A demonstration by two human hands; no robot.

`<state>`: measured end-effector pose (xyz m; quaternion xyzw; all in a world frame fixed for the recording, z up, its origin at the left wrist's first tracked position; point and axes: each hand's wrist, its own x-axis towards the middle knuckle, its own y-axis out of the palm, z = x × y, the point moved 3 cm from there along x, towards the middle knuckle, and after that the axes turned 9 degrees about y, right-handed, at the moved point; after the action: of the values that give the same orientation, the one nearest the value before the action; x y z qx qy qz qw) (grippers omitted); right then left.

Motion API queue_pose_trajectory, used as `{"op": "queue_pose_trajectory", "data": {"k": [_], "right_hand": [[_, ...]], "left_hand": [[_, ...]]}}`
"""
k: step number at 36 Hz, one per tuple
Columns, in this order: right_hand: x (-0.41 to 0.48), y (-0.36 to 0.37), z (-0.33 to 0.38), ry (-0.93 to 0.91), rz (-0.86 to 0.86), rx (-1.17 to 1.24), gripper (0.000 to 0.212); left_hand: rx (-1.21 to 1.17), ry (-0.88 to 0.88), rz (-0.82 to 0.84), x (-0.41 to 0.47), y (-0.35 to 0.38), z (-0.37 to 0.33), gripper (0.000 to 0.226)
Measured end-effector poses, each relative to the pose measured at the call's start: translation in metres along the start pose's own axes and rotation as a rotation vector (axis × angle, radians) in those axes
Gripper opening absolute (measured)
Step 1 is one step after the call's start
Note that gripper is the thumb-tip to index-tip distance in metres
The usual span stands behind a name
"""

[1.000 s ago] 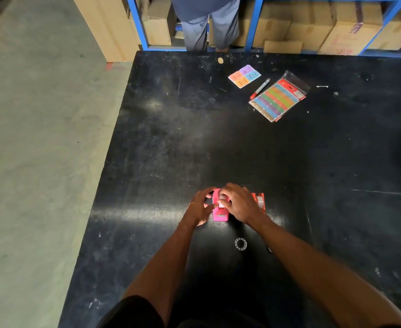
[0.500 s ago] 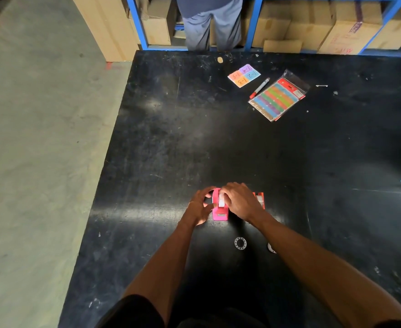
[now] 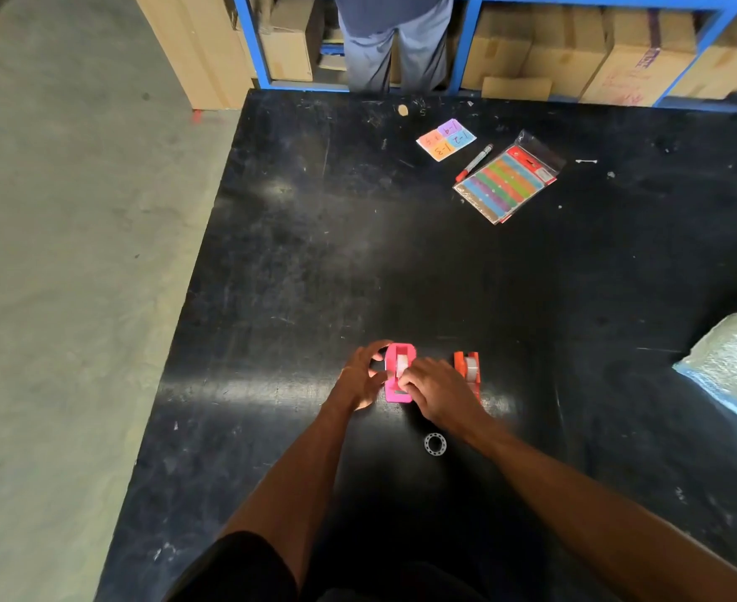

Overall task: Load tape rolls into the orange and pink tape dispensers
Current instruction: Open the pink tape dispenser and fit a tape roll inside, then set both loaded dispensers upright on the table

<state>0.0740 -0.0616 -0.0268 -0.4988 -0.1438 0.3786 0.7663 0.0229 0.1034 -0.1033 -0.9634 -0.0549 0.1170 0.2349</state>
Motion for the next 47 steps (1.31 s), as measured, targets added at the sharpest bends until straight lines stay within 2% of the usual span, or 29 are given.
{"op": "queue_pose_trajectory", "data": {"k": [4, 15, 17, 22, 29, 33, 39, 47], "right_hand": [[-0.011, 0.008, 0.002, 0.017, -0.029, 0.01, 0.013], [-0.02, 0.029, 0.008, 0.06, -0.049, -0.068, 0.021], [-0.022, 0.032, 0.008, 0.06, -0.073, -0.081, 0.024], [-0.026, 0.035, 0.013, 0.055, -0.146, -0.113, 0.016], [-0.029, 0.043, 0.014, 0.06, -0.172, -0.188, 0.024], [-0.033, 0.05, 0.01, 0.085, -0.151, -0.236, 0.02], [-0.037, 0.052, 0.014, 0.121, -0.084, -0.268, 0.026], [-0.055, 0.046, 0.019, 0.154, -0.034, -0.084, 0.035]], "left_hand": [[0.015, 0.014, 0.005, -0.001, 0.0, -0.002, 0.055], [0.005, -0.001, 0.013, -0.003, 0.0, -0.004, 0.053], [0.003, -0.014, 0.016, -0.002, 0.001, -0.005, 0.053], [0.008, -0.033, 0.026, -0.003, 0.001, -0.009, 0.053], [0.015, -0.062, 0.018, -0.007, 0.0, -0.017, 0.051], [0.036, -0.058, 0.024, -0.008, 0.0, -0.02, 0.052], [0.099, -0.086, 0.059, -0.014, 0.0, -0.029, 0.055], [0.175, -0.178, 0.11, -0.035, -0.003, -0.046, 0.071]]}}
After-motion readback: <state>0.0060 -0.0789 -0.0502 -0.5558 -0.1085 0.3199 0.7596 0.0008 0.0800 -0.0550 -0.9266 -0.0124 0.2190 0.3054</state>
